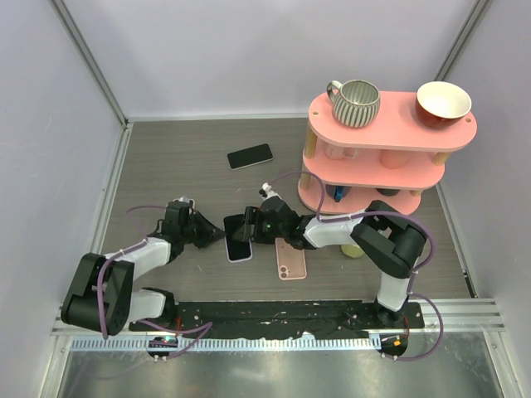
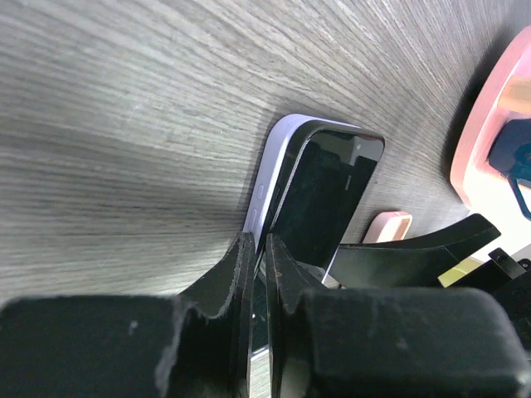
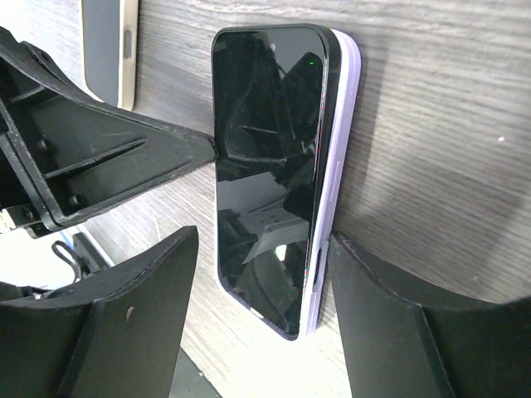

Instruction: Put the phone into the phone case

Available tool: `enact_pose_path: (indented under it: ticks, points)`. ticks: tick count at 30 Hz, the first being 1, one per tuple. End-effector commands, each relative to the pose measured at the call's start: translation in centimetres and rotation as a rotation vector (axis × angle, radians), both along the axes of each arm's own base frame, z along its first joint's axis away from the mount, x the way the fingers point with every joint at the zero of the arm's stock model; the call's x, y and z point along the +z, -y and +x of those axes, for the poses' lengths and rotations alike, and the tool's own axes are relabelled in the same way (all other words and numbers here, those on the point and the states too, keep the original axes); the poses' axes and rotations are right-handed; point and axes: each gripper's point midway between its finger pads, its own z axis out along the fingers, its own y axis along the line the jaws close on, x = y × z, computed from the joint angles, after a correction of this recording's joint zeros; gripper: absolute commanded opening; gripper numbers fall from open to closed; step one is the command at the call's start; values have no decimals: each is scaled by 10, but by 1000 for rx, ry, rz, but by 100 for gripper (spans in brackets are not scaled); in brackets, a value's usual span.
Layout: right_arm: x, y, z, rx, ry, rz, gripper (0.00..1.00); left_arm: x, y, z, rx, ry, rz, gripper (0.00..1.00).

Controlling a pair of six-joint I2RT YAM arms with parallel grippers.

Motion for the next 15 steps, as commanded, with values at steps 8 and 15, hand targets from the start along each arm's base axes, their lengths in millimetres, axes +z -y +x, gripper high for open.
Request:
enact_pose_path:
  ticks: [8,15]
  points:
    - [97,-54,-6,70,68,405,68,-2,14,-39,-52,-88,-89,10]
    - [51,-44,-3,15,-9,240,66,-1,13,-38,-53,-81,-86,10]
